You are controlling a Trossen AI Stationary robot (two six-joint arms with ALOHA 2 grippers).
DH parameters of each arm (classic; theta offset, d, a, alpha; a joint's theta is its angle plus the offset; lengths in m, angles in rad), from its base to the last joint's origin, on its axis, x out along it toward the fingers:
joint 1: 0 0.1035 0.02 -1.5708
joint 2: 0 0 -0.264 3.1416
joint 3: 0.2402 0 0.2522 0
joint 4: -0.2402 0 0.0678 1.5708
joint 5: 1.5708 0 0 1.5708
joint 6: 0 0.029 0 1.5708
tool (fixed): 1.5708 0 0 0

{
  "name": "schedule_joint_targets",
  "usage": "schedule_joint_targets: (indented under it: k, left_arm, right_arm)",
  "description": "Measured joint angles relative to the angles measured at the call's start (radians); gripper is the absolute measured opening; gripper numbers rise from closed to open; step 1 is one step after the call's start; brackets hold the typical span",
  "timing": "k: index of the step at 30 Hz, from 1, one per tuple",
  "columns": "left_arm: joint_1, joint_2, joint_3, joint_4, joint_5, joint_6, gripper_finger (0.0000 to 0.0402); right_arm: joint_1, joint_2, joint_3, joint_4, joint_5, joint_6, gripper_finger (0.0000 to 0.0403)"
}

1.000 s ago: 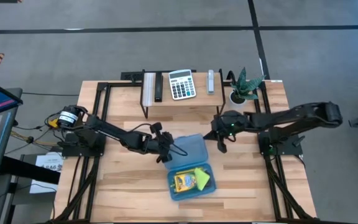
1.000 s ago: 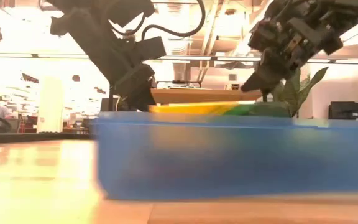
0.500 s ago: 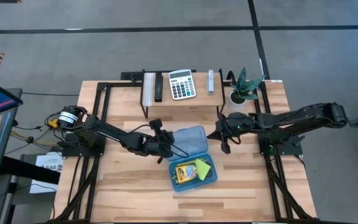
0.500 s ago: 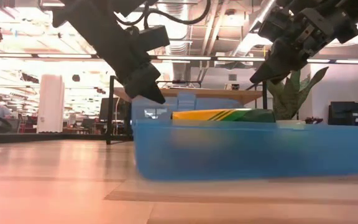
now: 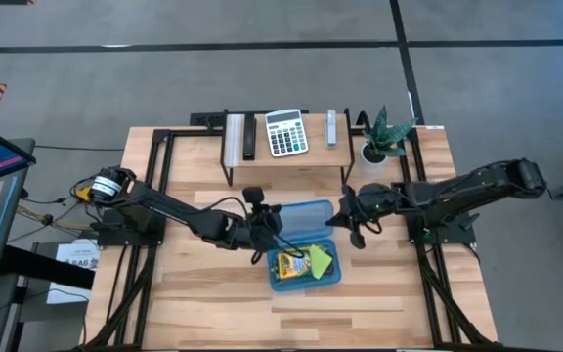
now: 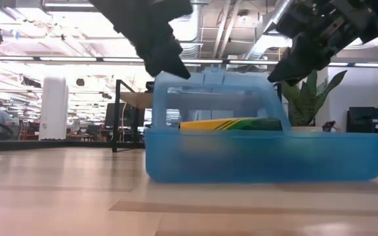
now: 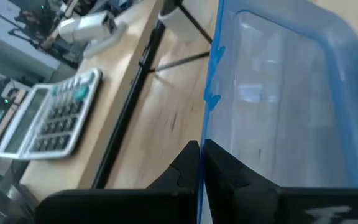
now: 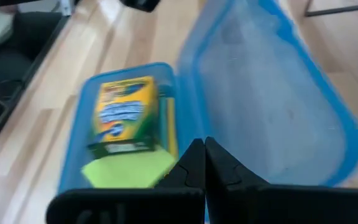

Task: Pack school essentials
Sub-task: Close the blue supply box

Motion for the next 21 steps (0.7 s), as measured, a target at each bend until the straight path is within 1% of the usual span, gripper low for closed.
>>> schedule_joint_targets:
  k: [3,6,10,15,17,21]
  left_arm:
    - [-0.015,0.000,0.013,0.003,-0.010,0.019,0.0000]
    - [-0.037,0.000,0.014,0.001,-0.040,0.024,0.0000]
    - [-0.068,0.000,0.015,0.000,-0.060,0.021,0.0000]
    - [-0.113,0.000,0.015,0.002,-0.107,0.026,0.0000]
    - [-0.128,0.000,0.015,0.003,-0.121,0.027,0.0000]
    - [-0.147,0.001,0.015,0.003,-0.136,0.029,0.0000]
  right_arm:
    - [0.038,-0.007,0.000,0.008,0.001,0.004,0.0008]
    - [0.070,-0.050,0.003,0.015,0.000,0.005,0.0008]
    - [0.110,-0.152,0.003,0.030,0.011,0.005,0.0008]
    - [0.144,-0.266,0.004,0.044,0.141,0.003,0.0008]
    - [0.150,-0.285,0.004,0.042,0.179,-0.012,0.0008]
    - [0.153,-0.284,0.004,0.040,0.233,-0.022,0.0008]
